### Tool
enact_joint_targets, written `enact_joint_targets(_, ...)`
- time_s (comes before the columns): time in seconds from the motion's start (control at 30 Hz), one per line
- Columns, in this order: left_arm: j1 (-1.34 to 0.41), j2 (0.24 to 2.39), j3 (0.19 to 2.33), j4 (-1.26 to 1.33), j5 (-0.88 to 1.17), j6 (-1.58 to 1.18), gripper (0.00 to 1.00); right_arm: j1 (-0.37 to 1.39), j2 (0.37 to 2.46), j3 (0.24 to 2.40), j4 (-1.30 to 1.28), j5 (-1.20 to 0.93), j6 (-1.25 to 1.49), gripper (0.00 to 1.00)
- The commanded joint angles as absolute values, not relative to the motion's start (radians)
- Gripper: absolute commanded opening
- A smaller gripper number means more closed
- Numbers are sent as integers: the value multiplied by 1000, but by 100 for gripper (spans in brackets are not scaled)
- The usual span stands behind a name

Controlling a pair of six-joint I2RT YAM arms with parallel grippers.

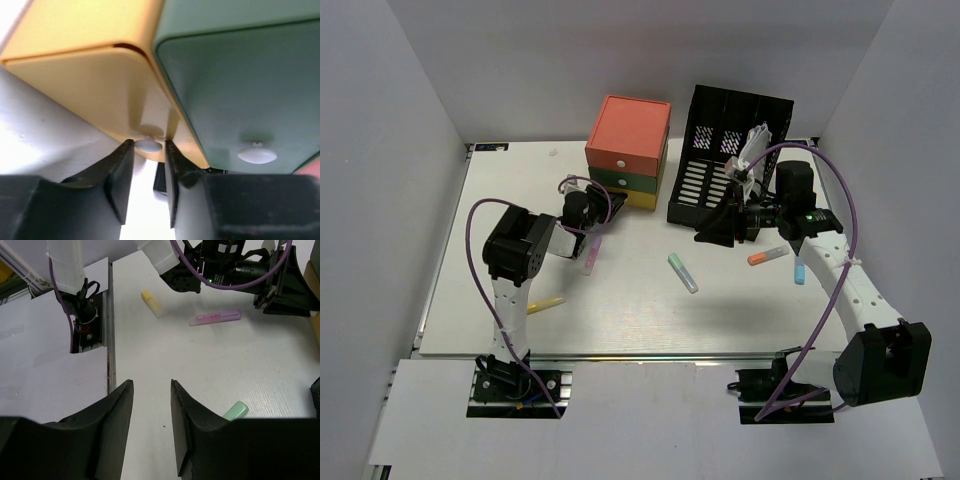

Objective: Organize the desk

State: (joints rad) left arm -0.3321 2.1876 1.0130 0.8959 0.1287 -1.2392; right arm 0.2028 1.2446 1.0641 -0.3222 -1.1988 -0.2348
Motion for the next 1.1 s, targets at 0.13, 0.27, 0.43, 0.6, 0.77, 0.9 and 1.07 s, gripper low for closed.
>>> enact_joint_targets(0.13,-331,2184,1020,962,103,-1241,30,195,1246,1071,-331,-1200,-256,42)
enact_joint_targets(0.27,-331,2175,982,988,109,-1244,24,193,1246,1071,-333,-1200,-256,42)
enact_joint_targets(0.43,-331,2145,904,1054,112,-1255,19,187,1244,1069,-333,-1203,-256,42)
enact_joint_targets(0.6,-331,2106,815,1091,126,-1253,18,183,1243,1068,-333,-1204,-256,42)
enact_joint_targets(0.77,-331,2060,741,1132,135,-1252,18,179,1243,1068,-333,-1204,-256,42)
enact_joint_targets(0.9,-331,2017,654,1157,126,-1252,18,173,1243,1068,-331,-1206,-255,42)
enact_joint_targets(1.07,-331,2005,637,1143,144,-1252,21,172,1246,1066,-331,-1209,-253,42)
